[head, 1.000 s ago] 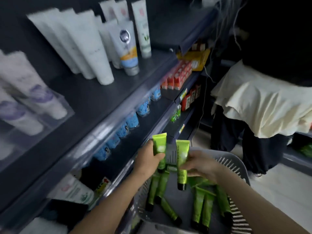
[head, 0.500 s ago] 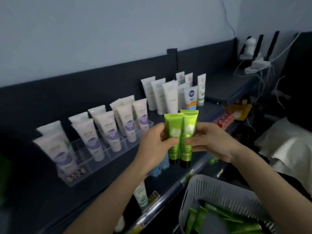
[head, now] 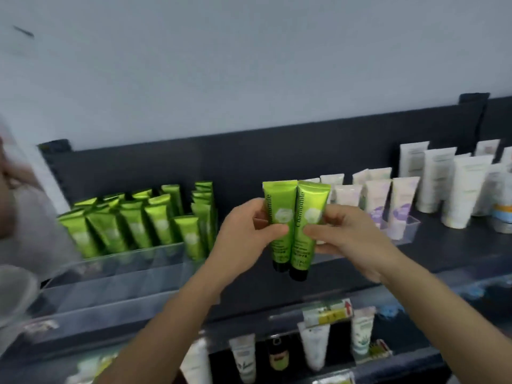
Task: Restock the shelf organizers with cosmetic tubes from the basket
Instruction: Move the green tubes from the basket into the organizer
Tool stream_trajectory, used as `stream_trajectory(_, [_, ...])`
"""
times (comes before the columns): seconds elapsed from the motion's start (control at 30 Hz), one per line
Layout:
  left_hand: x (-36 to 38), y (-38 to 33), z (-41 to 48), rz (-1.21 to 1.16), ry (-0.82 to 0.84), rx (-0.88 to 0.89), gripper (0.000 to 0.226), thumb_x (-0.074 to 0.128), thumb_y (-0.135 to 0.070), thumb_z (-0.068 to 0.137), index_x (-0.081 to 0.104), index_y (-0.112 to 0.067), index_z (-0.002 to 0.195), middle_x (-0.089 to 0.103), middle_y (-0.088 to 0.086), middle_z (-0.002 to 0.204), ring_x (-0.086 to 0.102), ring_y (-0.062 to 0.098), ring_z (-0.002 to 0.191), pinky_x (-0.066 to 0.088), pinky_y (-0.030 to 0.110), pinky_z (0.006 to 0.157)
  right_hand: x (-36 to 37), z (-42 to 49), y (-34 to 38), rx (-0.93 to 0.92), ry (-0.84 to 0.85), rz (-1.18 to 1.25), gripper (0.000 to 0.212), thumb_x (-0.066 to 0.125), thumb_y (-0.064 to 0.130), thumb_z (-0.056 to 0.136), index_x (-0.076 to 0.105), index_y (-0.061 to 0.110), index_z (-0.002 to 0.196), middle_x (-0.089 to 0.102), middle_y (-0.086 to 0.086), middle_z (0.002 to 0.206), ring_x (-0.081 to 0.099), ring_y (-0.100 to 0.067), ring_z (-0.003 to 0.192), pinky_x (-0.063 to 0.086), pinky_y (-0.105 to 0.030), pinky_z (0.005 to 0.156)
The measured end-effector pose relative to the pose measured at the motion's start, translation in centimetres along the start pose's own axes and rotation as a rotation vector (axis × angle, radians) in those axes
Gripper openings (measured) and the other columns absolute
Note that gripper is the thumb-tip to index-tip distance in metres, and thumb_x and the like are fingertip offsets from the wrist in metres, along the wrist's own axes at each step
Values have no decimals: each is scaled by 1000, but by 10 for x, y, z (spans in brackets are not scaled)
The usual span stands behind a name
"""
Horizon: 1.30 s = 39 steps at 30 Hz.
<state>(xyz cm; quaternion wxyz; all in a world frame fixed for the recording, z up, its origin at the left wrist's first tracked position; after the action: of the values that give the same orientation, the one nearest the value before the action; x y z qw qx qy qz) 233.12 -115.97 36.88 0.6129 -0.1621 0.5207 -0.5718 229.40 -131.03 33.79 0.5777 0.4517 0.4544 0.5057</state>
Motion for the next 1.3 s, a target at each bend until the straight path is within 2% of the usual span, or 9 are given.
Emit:
stream_trajectory(0.07, [-33, 11, -7, 35, -58, -27, 19, 73, -12, 78, 66, -20, 94, 71, -8, 89, 64, 4, 82, 53, 23, 77, 32, 14, 0, -13, 25, -16, 15, 63, 1, 85, 68, 5, 99, 73, -13, 94, 72, -20, 83, 60, -33, 69])
stream_trajectory(0.13, [-64, 22, -14, 62, -106, -49, 19, 74, -13, 78, 66, -16, 96, 71, -3, 90, 66, 12, 85, 54, 32, 80, 62, 26, 4, -44, 44, -28, 16, 64, 0, 84, 66, 7, 98, 70, -16, 93, 71, -18, 79, 59, -32, 65])
stream_trajectory(0.2, [-95, 32, -23, 107, -159, -76, 20, 74, -17, 77, 65, -13, 95, 71, 2, 91, 66, 20, 86, 54, 41, 82, 91, 35, 11, -89, 64, -24, 22, 63, -6, 82, 64, 12, 96, 69, -10, 88, 69, -16, 78, 59, -30, 63])
stream_trajectory(0.4, [-182, 67, -40, 287, -341, -138, 16, 75, -17, 77, 65, -16, 90, 70, -1, 86, 66, 18, 82, 54, 40, 76, 156, 59, 35, -243, 46, -165, 22, 67, 5, 75, 66, 20, 92, 71, -5, 89, 68, -26, 87, 57, -50, 79])
stream_trajectory(0.57, [-218, 107, -42, 380, -397, -245, 29, 78, -21, 75, 58, -3, 86, 67, 16, 85, 62, 34, 81, 51, 52, 76, 196, 76, 59, -334, 36, -295, 10, 65, 13, 77, 62, 14, 86, 68, -7, 82, 62, -20, 69, 54, -39, 68])
stream_trajectory(0.63, [-219, 116, -40, 372, -385, -267, 29, 78, -21, 75, 57, -3, 83, 66, 16, 82, 61, 35, 77, 50, 50, 73, 209, 83, 70, -366, 27, -337, 15, 65, 11, 74, 58, 12, 87, 66, -7, 84, 58, -18, 70, 49, -32, 65])
stream_trajectory(0.8, [-200, 132, -34, 372, -271, -302, 23, 77, -12, 75, 55, -19, 78, 63, -5, 76, 59, 11, 69, 45, 25, 58, 228, 102, 79, -388, 20, -477, 11, 64, 14, 75, 54, 10, 78, 54, 3, 71, 46, -10, 64, 36, -20, 55])
stream_trajectory(1.0, [-196, 160, -34, 358, -120, -380, 27, 80, -13, 70, 66, -11, 93, 72, 2, 87, 67, 16, 82, 55, 34, 75, 246, 116, 75, -429, 76, -684, 8, 64, 16, 77, 58, 13, 82, 54, 8, 71, 48, -5, 66, 37, -21, 54])
stream_trajectory(1.3, [-201, 161, -39, 277, 24, -422, 14, 73, -7, 78, 68, -10, 90, 73, 2, 89, 68, 16, 87, 52, 33, 85, 257, 139, 62, -343, 94, -725, 11, 64, 13, 77, 57, 14, 85, 58, 1, 87, 53, -15, 79, 40, -25, 57])
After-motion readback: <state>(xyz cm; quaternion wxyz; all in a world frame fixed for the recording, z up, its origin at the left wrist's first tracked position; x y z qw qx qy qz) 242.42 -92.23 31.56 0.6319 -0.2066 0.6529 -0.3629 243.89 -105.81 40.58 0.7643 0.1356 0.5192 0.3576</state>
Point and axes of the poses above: each hand's wrist, its own z-axis towards the middle knuckle, its own x-axis out of the palm, y = z × x, the point moved 9 cm from there along z, towards the middle knuckle
